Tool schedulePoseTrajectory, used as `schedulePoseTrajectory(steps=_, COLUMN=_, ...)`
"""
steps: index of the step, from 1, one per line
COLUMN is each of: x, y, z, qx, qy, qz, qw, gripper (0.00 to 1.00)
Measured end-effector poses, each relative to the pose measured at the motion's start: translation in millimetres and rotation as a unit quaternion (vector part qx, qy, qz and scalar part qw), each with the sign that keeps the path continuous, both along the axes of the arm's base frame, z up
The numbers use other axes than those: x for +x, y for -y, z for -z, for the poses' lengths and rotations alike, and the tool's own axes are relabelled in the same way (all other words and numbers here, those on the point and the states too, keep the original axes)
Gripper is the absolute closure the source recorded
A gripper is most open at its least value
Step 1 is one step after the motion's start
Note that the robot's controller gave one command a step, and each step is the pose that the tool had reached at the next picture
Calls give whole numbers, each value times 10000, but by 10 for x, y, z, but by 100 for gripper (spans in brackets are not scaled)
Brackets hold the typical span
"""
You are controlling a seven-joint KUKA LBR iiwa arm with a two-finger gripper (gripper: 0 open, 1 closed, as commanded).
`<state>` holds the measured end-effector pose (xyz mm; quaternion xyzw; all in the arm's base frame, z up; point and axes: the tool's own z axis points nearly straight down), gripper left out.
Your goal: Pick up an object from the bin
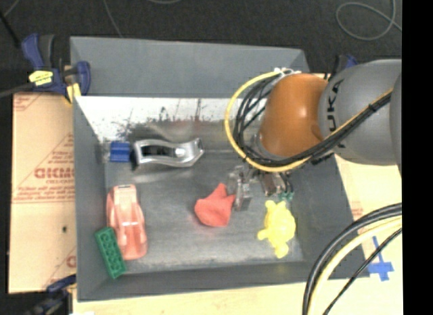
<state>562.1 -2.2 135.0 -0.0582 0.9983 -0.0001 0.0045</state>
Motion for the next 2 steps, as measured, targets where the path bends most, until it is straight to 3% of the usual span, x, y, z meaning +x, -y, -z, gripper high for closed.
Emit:
schedulePoseTrajectory(steps=1, x=-111, y=-77, z=-126, qx=2, qy=-125, qz=4, qw=9999, gripper=100)
schedulePoseTrajectory(steps=2, x=78, y=-214, z=-1840, qx=-8, qy=43, qz=-336, qw=9994, gripper=100)
